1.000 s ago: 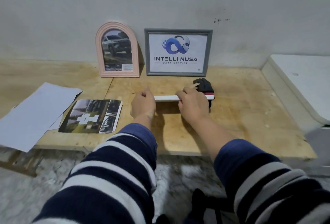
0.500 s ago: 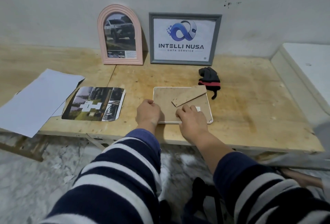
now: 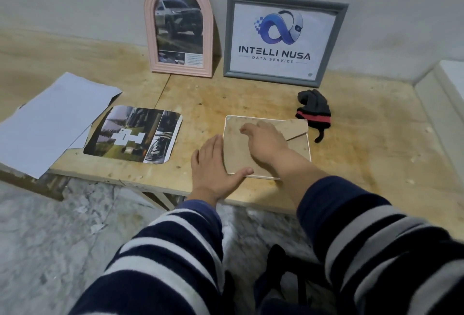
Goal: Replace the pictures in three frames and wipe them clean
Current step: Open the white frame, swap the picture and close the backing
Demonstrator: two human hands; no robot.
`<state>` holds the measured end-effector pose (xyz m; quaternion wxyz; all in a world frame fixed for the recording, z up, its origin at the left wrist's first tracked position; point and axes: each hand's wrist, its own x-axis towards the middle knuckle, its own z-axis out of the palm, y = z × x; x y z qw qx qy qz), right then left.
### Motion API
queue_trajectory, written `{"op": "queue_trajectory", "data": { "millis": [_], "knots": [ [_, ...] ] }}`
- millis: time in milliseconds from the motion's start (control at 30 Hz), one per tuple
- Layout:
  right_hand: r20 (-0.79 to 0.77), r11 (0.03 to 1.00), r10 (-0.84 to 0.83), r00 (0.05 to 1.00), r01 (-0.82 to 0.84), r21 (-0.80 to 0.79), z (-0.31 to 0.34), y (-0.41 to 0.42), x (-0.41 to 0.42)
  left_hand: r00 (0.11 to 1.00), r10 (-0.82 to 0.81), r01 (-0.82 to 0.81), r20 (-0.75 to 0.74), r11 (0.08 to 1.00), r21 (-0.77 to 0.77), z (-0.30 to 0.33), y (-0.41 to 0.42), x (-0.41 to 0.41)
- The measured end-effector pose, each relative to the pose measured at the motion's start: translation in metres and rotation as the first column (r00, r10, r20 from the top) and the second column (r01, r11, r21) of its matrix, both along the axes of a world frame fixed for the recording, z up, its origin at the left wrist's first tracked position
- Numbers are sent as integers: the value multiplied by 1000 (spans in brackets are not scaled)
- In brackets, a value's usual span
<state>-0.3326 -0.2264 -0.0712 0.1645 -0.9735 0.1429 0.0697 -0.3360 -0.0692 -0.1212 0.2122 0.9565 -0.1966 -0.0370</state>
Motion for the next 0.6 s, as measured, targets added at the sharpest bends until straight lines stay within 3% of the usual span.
{"op": "queue_trajectory", "data": {
  "millis": [167, 267, 367, 600],
  "knots": [
    [-96, 996, 90, 991, -89, 15, -6, 4, 40, 1000, -16, 16, 1, 991, 136, -6, 0, 5],
    [-70, 997, 79, 994, -78, 18, -7, 3, 52, 999, -44, 49, -26, 974, 222, -5, 0, 8],
    [-2, 992, 45, 999, -44, 116, -13, -1, 57, 997, -44, 56, -61, 973, 224, -4, -2, 10],
    [-61, 987, 108, 992, -100, 125, -14, -3, 76, 995, -43, 63, -91, 970, 237, -1, -3, 11]
  ]
}}
